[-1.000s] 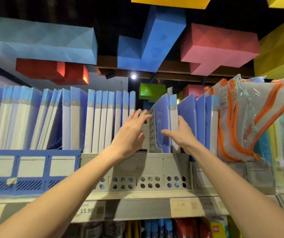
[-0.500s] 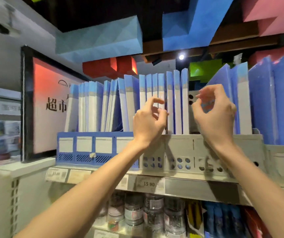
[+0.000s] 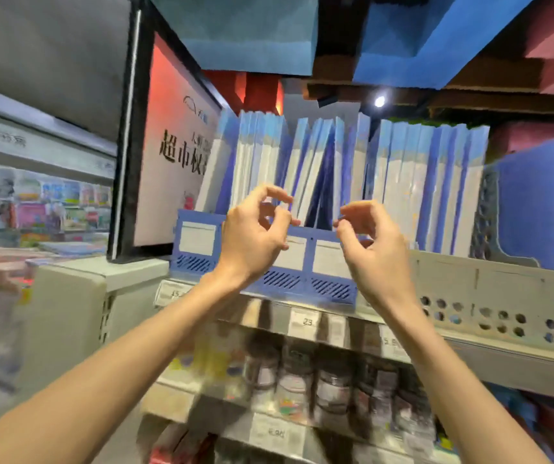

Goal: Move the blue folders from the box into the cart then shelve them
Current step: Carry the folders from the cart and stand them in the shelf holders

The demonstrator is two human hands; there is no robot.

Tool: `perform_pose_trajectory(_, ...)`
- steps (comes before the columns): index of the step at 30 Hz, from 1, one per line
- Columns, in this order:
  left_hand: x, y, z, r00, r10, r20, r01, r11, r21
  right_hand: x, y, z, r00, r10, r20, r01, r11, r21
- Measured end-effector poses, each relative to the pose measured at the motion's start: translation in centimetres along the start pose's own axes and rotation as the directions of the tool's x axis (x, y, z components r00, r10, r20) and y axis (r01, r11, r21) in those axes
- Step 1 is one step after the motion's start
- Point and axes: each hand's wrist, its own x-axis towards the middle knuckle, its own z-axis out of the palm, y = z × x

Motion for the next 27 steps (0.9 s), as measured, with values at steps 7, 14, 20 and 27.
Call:
perform_pose_trajectory(7,-0.3,-2.1,-10.6,0.991,-0.047,0.126,0.051,0.998,-0.024,-2.4,-5.2,10.1,0.999,0.034,0.032,-0.035,0.998,0.052)
perform_pose_trajectory(14,-1.1,-2.4,-21.1,0.993,-0.092,0.075,0.089,0.995,0.042,-3.9,-11.1,19.1,0.99,0.022,0.138,-0.052,0.974,0.219)
perform_pose_trajectory(20,-3.7,-2.4,-31.5,0.98,-0.162,-0.12,0.188,0.946,0.263,-6.8,-17.4,27.4,0.973,-0.053,0.225,-0.064,0.873,0.483)
perform_pose_trajectory(27,-9.6,-2.4,-41.9,0.95,-0.184,-0.254,0.295,0.795,0.529,-13.7,-23.8,36.9,0.896,-0.079,0.436,-0.2,0.806,0.558)
